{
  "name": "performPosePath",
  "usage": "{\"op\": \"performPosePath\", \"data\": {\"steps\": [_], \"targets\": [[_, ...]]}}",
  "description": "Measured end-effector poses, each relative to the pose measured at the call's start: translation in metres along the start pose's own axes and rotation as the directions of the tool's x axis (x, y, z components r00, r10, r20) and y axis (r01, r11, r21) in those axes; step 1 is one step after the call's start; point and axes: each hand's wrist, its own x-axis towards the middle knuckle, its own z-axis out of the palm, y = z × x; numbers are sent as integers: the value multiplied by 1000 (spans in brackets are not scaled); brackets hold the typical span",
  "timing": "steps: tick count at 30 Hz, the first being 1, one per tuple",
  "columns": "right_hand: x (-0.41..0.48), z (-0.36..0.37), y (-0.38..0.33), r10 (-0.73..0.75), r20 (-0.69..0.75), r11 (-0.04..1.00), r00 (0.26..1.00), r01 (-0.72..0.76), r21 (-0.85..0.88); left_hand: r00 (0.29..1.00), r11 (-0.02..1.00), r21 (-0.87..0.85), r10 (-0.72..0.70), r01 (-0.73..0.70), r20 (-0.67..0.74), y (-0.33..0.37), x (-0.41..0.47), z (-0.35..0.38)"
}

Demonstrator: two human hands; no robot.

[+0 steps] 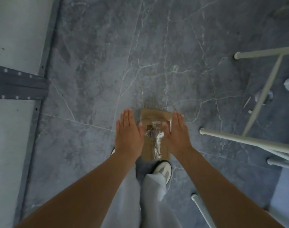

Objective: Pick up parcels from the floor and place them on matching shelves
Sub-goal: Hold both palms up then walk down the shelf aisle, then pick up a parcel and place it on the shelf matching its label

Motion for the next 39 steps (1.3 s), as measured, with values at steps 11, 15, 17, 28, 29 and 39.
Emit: {"op": "performPosePath", "data": {"steps": [11, 15, 17, 28, 29, 39], "targets": [[2, 36, -7, 394, 104, 738, 913, -381, 556, 814, 588, -577, -290, 566, 503, 2, 3, 40], [-1, 29, -15, 415, 110, 741, 903, -406, 535, 828, 578, -615, -219, 537, 517, -5, -7, 30], [-9, 18, -25, 388, 104, 768, 916, -383, 513, 829, 570, -621, -224, 538, 512, -6, -15, 14], [-82, -76, -142, 227, 46, 849, 973, -220, 481, 911, 523, -747, -192, 410, 365, 9, -70, -124], [-90, -86, -153, 209, 35, 859, 977, -201, 471, 920, 524, -758, -188, 390, 343, 11, -75, -137], [-211, -222, -260, -87, -60, 937, 994, 102, 334, 961, 348, -896, -91, 275, 260, 31, -156, -298]]}}
